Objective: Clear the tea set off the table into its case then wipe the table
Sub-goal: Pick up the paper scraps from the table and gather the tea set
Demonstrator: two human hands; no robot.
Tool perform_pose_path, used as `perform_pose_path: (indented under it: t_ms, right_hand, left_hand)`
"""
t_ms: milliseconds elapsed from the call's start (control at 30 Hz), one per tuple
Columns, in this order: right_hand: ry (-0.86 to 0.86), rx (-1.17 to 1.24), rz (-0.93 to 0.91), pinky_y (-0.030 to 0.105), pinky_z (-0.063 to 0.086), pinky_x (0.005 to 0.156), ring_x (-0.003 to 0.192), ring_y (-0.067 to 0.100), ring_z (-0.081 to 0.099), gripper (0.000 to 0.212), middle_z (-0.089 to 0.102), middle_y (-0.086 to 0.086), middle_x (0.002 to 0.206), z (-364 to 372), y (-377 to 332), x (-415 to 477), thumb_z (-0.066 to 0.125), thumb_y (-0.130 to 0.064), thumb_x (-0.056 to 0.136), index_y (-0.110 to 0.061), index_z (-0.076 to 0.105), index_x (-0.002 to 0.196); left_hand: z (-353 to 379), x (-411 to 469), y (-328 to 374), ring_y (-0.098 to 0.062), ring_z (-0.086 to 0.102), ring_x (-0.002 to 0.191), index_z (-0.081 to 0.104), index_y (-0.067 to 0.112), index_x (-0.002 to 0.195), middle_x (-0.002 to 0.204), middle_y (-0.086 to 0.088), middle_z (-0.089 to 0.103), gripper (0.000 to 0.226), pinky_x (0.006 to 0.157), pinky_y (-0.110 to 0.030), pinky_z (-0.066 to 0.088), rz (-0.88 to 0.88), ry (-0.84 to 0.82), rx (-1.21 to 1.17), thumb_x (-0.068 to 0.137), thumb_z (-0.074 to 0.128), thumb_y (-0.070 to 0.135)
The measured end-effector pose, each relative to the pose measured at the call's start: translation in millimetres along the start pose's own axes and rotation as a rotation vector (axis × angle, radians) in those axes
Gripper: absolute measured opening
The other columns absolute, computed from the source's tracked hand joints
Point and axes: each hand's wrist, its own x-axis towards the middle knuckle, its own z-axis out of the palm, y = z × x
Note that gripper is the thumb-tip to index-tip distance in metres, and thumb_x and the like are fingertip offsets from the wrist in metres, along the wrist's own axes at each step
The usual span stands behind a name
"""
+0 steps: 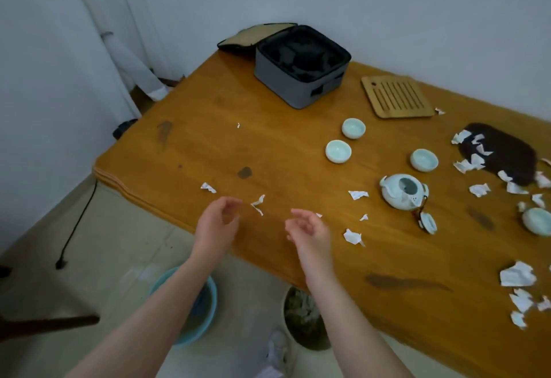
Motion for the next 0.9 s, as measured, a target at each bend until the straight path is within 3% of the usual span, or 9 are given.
perform_pose_path:
  t_ms: [100, 167, 267, 467, 567, 700, 800, 900]
  right_hand:
    - [-0.118, -0.484, -0.178, 0.013, 0.048, 0.072, 0.09, 0.001, 0.057, 0.03, 0.057, -0.013, 0.112, 12, -4, 29, 0.063, -0.022, 0.091, -0.03, 0.058, 0.119]
    - [-0.191, -0.759, -0.284, 0.018, 0.049, 0.079, 0.094, 0.002, 0.055, 0.036, 0.049, -0.016, 0.122, 19, -5, 44, 0.061, -0.026, 0.092, -0.031, 0.054, 0.127]
    - [-0.295, -0.989, -0.398, 0.024, 0.049, 0.089, 0.11, 0.008, 0.053, 0.041, 0.043, -0.012, 0.133, 32, -1, 56, 0.06, -0.029, 0.093, -0.027, 0.051, 0.133]
    - [-0.283, -1.089, -0.457, 0.025, 0.047, 0.096, 0.121, 0.011, 0.049, 0.039, 0.042, -0.006, 0.138, 56, 10, 74, 0.055, -0.024, 0.097, -0.023, 0.05, 0.135]
    - [-0.248, -1.091, -0.494, 0.027, 0.049, 0.09, 0.11, 0.014, 0.053, 0.031, 0.052, -0.002, 0.124, 69, 12, 84, 0.054, -0.019, 0.097, -0.018, 0.058, 0.127]
    - [-0.153, -1.093, -0.474, 0.03, 0.049, 0.075, 0.09, 0.019, 0.058, 0.019, 0.061, 0.003, 0.097, 84, 10, 100, 0.054, -0.016, 0.096, -0.01, 0.071, 0.103]
    - [-0.058, -1.068, -0.467, 0.027, 0.048, 0.066, 0.079, 0.016, 0.059, 0.016, 0.062, 0.001, 0.091, 89, 3, 110, 0.06, -0.018, 0.094, -0.009, 0.073, 0.092]
    - [0.069, -1.023, -0.484, 0.023, 0.05, 0.064, 0.076, 0.011, 0.059, 0.013, 0.062, -0.003, 0.098, 91, -7, 116, 0.064, -0.018, 0.091, -0.011, 0.074, 0.09]
  left_hand:
    - [-15, 29, -6, -0.018, 0.054, 0.105, 0.062, 0.021, 0.114, 0.116, 0.002, 0.057, 0.029, 0.081, -0.028, 0.045, 0.043, 0.11, 0.263, 0.089, 0.06, 0.008]
    - [-24, 45, -8, -0.021, 0.051, 0.111, 0.061, 0.02, 0.118, 0.122, 0.0, 0.054, 0.031, 0.081, -0.031, 0.047, 0.051, 0.136, 0.385, 0.09, 0.058, 0.008]
    - [-34, 63, -13, -0.018, 0.047, 0.119, 0.057, 0.027, 0.124, 0.129, 0.004, 0.051, 0.035, 0.076, -0.032, 0.05, 0.034, 0.081, 0.571, 0.092, 0.058, 0.015]
    - [-53, 99, -28, -0.016, 0.054, 0.107, 0.066, 0.03, 0.114, 0.114, 0.007, 0.06, 0.021, 0.065, -0.025, 0.045, 0.167, -0.029, 0.714, 0.094, 0.057, 0.028]
    - [-60, 110, -35, -0.015, 0.056, 0.096, 0.069, 0.026, 0.104, 0.1, 0.007, 0.062, 0.016, 0.066, -0.024, 0.046, 0.253, -0.095, 0.729, 0.094, 0.057, 0.029]
    - [-68, 130, -35, -0.01, 0.055, 0.084, 0.066, 0.026, 0.094, 0.088, 0.011, 0.058, 0.01, 0.063, -0.023, 0.046, 0.283, -0.189, 0.703, 0.095, 0.056, 0.026]
    - [-71, 154, -20, -0.005, 0.057, 0.075, 0.064, 0.029, 0.091, 0.085, 0.013, 0.062, 0.006, 0.061, -0.021, 0.049, 0.219, -0.175, 0.557, 0.093, 0.059, 0.025]
    - [-66, 194, 3, -0.006, 0.059, 0.072, 0.07, 0.027, 0.092, 0.085, 0.01, 0.066, 0.007, 0.057, -0.021, 0.044, 0.105, -0.145, 0.408, 0.091, 0.063, 0.027]
